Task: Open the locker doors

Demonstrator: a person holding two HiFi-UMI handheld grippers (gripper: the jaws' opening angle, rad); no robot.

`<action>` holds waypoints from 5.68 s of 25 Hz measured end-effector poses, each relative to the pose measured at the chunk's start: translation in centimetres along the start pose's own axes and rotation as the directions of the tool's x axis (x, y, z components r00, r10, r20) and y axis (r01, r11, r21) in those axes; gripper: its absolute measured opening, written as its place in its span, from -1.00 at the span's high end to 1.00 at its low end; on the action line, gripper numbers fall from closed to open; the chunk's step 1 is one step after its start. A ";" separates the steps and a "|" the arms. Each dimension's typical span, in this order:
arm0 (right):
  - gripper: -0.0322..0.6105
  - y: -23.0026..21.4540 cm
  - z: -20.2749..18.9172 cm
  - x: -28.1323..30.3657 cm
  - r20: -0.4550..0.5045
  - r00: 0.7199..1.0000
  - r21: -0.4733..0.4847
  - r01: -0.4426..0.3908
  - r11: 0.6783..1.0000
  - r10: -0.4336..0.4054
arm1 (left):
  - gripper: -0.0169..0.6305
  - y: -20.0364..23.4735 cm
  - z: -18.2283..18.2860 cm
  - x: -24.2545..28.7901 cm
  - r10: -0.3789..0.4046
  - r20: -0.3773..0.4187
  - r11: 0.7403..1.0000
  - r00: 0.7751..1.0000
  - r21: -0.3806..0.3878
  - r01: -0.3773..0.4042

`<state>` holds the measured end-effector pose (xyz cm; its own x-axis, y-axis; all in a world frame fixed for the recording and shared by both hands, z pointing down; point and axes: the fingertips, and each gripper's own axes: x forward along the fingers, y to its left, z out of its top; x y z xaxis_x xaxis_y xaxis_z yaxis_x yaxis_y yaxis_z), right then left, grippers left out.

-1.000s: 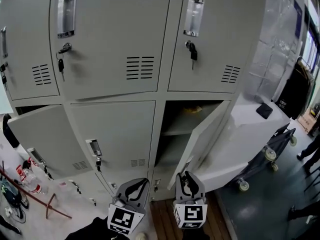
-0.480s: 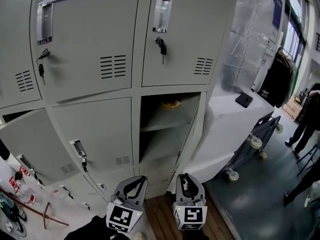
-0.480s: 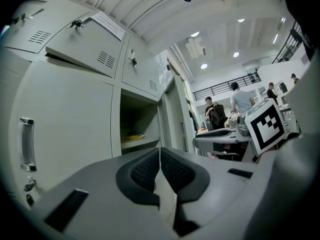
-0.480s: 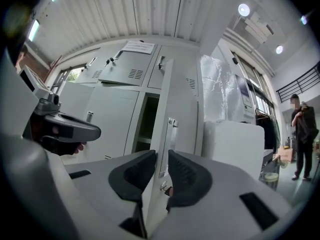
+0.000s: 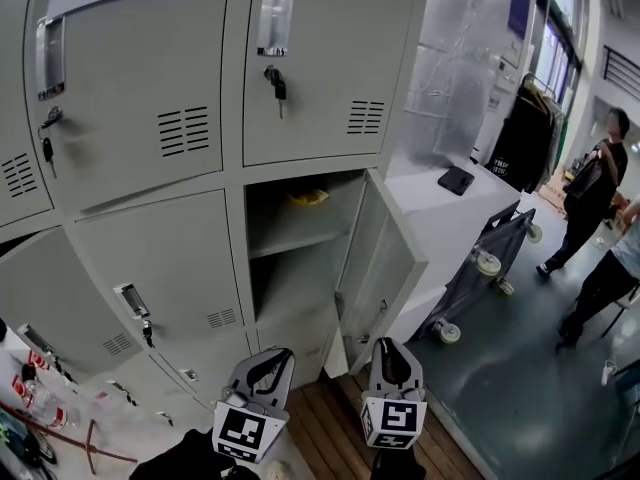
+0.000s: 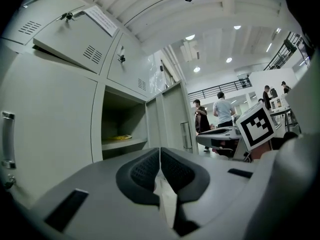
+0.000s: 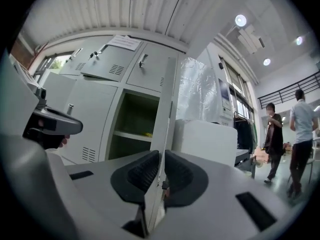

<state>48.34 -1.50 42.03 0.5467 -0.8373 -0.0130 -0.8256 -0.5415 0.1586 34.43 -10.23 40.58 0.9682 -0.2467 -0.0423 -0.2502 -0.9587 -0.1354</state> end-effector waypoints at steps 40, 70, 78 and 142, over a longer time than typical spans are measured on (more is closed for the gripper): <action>0.86 -12.6 -2.1 3.1 -0.050 0.968 -0.047 0.244 0.969 -0.246 | 0.87 -0.8 -2.6 6.9 -0.098 -0.036 0.995 0.995 -0.032 0.097; 0.85 14.2 1.9 1.5 0.083 0.940 0.043 -0.335 0.941 0.331 | 0.87 9.1 -1.4 -7.0 0.288 -0.111 0.958 0.951 0.034 -0.286; 0.85 21.6 1.9 1.0 0.090 0.868 0.030 -0.492 0.870 0.488 | 0.87 12.1 -2.4 -12.2 0.406 -0.138 0.913 0.903 0.027 -0.407; 0.44 48.4 9.6 5.1 0.082 0.744 -0.037 -0.663 0.748 0.664 | 0.87 28.5 -2.3 -32.2 0.617 -0.151 0.781 0.773 -0.004 -0.624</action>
<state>9.84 -32.71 40.15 -0.1529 -0.9881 0.0144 -0.9746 0.1532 0.1633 -3.87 -29.91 40.32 0.5948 -0.8032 0.0330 -0.7999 -0.5954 -0.0754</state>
